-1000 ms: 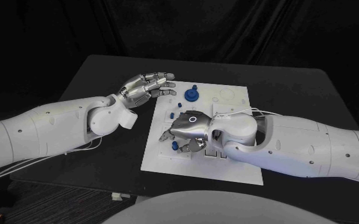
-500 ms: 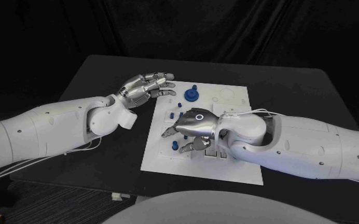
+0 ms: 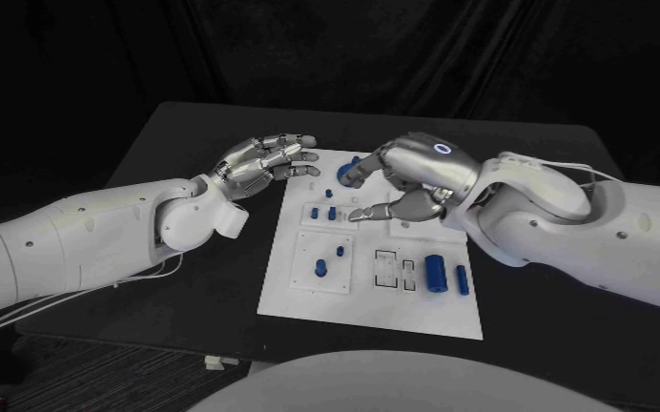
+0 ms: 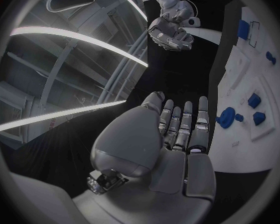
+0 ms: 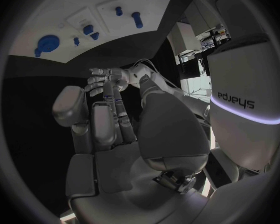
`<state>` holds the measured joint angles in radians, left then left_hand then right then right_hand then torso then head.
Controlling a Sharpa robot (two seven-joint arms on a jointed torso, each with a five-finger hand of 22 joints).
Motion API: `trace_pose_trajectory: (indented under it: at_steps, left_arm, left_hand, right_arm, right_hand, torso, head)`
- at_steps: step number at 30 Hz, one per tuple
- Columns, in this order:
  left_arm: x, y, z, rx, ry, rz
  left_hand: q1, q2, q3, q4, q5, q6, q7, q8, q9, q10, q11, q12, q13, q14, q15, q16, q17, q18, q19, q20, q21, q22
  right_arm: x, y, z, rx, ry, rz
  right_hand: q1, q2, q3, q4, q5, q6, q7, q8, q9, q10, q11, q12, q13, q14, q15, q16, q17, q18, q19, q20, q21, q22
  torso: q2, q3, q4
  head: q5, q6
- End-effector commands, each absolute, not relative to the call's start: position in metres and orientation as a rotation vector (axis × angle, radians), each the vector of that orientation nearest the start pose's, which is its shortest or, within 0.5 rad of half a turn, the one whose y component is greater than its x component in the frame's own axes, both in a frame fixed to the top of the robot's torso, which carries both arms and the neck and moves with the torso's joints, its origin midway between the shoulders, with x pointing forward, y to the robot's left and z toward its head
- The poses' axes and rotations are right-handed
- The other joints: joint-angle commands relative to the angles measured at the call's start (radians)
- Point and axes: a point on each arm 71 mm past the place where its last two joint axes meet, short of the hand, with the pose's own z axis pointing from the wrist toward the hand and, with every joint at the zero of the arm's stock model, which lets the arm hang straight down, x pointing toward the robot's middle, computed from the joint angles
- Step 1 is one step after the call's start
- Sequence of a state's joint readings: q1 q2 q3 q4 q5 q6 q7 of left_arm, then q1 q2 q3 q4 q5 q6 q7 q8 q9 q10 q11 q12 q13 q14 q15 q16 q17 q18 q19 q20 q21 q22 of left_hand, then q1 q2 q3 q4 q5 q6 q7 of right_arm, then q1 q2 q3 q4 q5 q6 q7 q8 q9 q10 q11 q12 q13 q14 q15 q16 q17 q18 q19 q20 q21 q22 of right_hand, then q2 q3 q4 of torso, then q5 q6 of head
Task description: Assemble the parts on the task board
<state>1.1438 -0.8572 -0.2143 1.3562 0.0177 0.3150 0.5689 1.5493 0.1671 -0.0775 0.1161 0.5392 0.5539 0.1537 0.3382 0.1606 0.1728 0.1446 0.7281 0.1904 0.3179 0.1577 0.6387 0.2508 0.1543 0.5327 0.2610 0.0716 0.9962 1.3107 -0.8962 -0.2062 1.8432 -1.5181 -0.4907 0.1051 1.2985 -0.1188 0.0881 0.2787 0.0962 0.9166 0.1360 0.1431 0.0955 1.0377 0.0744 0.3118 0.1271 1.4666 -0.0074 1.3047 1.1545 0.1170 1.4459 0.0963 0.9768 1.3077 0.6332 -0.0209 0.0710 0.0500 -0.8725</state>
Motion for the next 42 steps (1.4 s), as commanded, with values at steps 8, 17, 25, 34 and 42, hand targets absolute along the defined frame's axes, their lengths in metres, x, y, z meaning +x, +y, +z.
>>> trace_pose_trajectory:
  at_steps: [8,17,25,34,42]
  left_arm:
    - [0.462,0.244,-0.253,-1.022,1.546,-1.991]
    - [0.460,0.243,-0.245,-0.759,1.472,-1.918]
    - [0.458,0.241,-0.242,-0.622,1.446,-1.873]
    - [0.456,0.243,-0.246,-0.607,1.453,-1.861]
    - [0.452,0.242,-0.256,-0.635,1.501,-1.879]
  left_hand:
    - [-0.146,0.003,-0.094,0.174,-0.116,-0.021,0.013,0.028,-0.023,-0.043,0.027,0.007,-0.056,-0.133,0.006,-0.048,-0.072,0.006,-0.144,-0.001,-0.010,-0.033]
    - [-0.189,0.029,-0.189,0.176,-0.212,-0.306,-0.068,-0.224,-0.125,-0.175,-0.064,-0.457,-0.161,-0.321,-0.062,-0.594,-0.243,0.026,-0.495,-0.038,-0.042,-0.620]
    - [-0.172,0.032,-0.208,0.175,-0.212,-0.406,-0.223,-0.318,-0.140,-0.178,-0.195,-0.638,-0.177,-0.318,-0.105,-0.639,-0.251,0.024,-0.533,-0.064,-0.066,-0.945]
    - [-0.160,0.040,-0.202,0.175,-0.185,-0.481,-0.296,-0.326,-0.148,-0.176,-0.173,-0.662,-0.179,-0.318,-0.091,-0.639,-0.251,0.024,-0.532,-0.059,-0.067,-0.954]
    - [-0.134,0.048,-0.188,0.174,-0.158,-0.446,-0.232,-0.320,-0.143,-0.175,-0.159,-0.669,-0.180,-0.318,-0.073,-0.639,-0.251,0.024,-0.531,-0.042,-0.066,-0.952]
  right_arm:
    - [0.414,-0.191,-0.161,-0.088,1.658,0.912]
    - [0.416,-0.226,-0.199,0.017,2.054,0.528]
    - [0.414,-0.239,-0.213,0.003,2.237,0.305]
    - [0.409,-0.242,-0.217,-0.082,2.304,0.184]
    - [0.406,-0.239,-0.219,-0.196,2.304,0.118]
  right_hand:
    - [0.031,0.067,-0.040,-0.019,0.046,0.091,-0.029,0.039,0.051,-0.070,-0.040,0.440,0.337,0.016,-0.026,-0.030,-0.041,-0.014,-0.020,-0.028,-0.030,0.123]
    - [-0.080,0.090,-0.109,-0.003,0.082,0.155,-0.071,0.135,0.137,0.269,-0.077,1.064,1.082,0.030,-0.065,-0.038,-0.050,0.005,-0.016,-0.057,-0.133,0.097]
    - [-0.235,0.149,-0.142,0.007,0.072,0.212,-0.106,0.191,0.213,0.472,-0.115,1.214,1.353,0.071,-0.094,0.132,0.192,-0.027,0.038,-0.088,0.075,0.147]
    - [-0.326,0.166,-0.167,0.007,0.042,0.289,-0.131,0.218,0.289,0.525,-0.133,1.252,1.432,0.089,-0.112,0.220,0.330,-0.053,0.062,-0.104,0.251,0.180]
    - [-0.370,0.131,-0.161,0.007,0.016,0.204,-0.163,0.461,0.658,0.524,-0.164,1.251,1.431,0.087,-0.133,0.220,0.329,-0.055,0.046,-0.121,0.289,0.181]
  torso:
    - [-0.004,-0.0017,0.0001]
    - [-0.008,-0.0028,-0.0009]
    - [-0.006,-0.0011,-0.0007]
    - [-0.006,-0.0026,-0.0006]
    - [-0.006,-0.0030,-0.0006]
  head:
    - [-0.008,0.000]
    - [-0.023,0.000]
    - [-0.027,0.000]
    - [-0.033,0.000]
    - [-0.036,0.000]
